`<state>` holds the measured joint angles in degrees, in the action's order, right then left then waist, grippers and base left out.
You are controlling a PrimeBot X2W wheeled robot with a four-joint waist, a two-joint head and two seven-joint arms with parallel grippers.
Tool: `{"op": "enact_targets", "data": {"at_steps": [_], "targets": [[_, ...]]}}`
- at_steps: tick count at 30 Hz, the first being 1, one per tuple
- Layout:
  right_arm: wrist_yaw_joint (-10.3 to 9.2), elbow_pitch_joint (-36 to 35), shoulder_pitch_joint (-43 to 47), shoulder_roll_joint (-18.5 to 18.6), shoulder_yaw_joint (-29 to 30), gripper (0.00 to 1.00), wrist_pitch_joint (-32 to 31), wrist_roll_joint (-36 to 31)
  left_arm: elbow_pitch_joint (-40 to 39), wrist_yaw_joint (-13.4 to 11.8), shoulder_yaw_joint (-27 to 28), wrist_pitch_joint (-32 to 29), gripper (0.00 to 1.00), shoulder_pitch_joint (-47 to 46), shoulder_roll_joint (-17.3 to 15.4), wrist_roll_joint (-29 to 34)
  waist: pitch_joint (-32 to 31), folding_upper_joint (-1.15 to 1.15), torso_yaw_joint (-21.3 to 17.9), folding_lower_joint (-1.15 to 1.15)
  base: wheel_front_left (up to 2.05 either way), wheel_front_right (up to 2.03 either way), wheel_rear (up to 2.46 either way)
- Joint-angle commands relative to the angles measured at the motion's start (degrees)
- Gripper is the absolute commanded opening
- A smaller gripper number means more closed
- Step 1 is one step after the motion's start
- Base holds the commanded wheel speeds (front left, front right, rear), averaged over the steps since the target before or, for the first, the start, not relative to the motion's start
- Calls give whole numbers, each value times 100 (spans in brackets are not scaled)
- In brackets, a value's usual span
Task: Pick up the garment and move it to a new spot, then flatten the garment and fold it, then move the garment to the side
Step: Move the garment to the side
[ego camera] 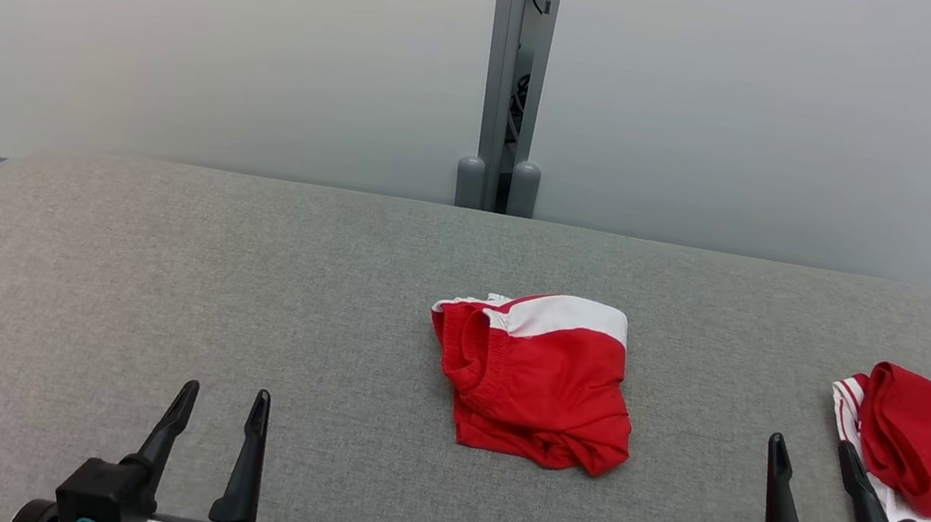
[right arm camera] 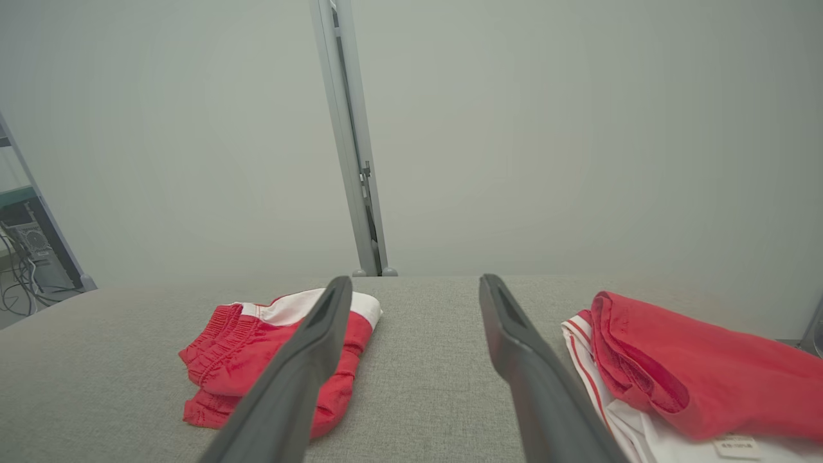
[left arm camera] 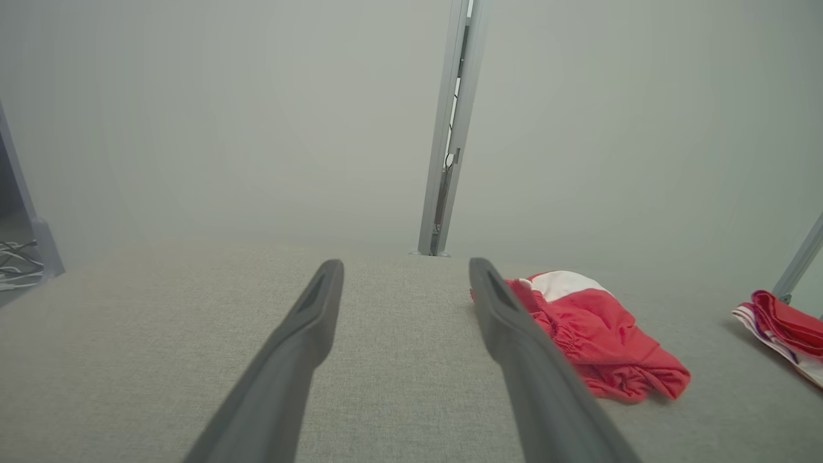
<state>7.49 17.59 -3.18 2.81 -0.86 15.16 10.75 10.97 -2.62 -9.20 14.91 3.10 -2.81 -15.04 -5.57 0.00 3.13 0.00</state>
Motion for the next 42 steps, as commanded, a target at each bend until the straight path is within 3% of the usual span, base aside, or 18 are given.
{"op": "enact_targets", "data": {"at_steps": [1, 6, 9, 15, 26, 42], "targets": [[1, 17, -59, 27, 17, 100, 5, 21, 11, 10, -5, 21, 100, -38, -22, 35, 12, 0, 24, 0, 0, 0, 0], [1, 224, -167, 25, -78, 100, 4, 123, 31, 55, -35, 21, 100, -84, -22, 53, 114, 0, 144, 0, 0, 0, 0], [2, 823, -396, 22, -365, 100, 3, 530, 42, 76, -54, 21, 100, -87, -21, 82, 191, 0, 236, 0, 0, 0, 0], [2, 1811, -1127, 220, -824, 100, -546, 1869, 85, 145, -99, 21, 100, -171, -20, 157, 417, 0, 497, 0, 0, 0, 0], [2, 2802, -2202, 777, -1243, 100, -1584, 3999, 92, 224, -125, 21, 100, -385, -22, 288, 903, 0, 1156, 0, 0, 0, 0], [2, 3736, -2928, 1076, -1723, 100, -2025, 5016, -23, 231, -159, 21, 100, -646, -19, 233, 1435, 0, 1727, 0, 0, 0, 0]]}}
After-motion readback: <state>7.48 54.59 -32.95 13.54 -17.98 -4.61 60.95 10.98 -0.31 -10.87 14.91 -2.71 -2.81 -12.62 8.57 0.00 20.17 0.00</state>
